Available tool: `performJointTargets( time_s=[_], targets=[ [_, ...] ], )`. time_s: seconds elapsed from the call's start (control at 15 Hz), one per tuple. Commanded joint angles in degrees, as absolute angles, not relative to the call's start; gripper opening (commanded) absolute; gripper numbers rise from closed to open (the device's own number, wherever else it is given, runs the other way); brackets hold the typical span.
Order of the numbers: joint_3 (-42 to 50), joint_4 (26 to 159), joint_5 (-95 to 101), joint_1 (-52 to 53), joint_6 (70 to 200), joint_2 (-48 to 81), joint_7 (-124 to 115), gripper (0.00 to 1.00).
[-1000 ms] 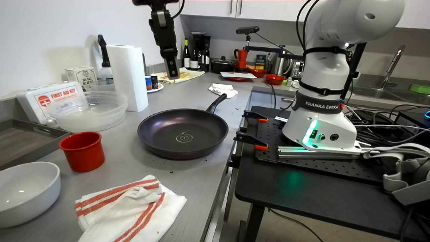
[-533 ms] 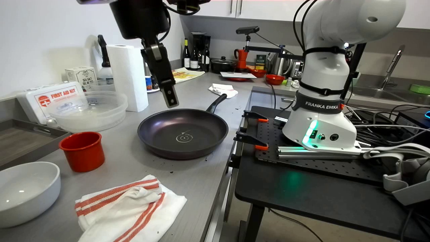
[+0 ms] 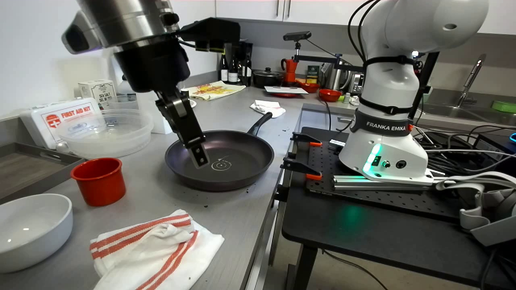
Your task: Use the white tea towel to wipe the grey pan
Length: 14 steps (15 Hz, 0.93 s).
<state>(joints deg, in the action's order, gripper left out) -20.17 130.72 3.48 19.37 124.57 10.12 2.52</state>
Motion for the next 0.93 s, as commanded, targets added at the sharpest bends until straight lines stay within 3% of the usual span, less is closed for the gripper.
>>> performJointTargets(
  time_s=[0.0, 0.87],
  targets=[
    [-20.1, 127.4, 3.9, 19.9, 126.6, 15.2, 6.0, 1.0],
    [-20.8, 118.9, 3.1, 19.8, 131.9, 30.7, 14.5, 1.0]
  ],
)
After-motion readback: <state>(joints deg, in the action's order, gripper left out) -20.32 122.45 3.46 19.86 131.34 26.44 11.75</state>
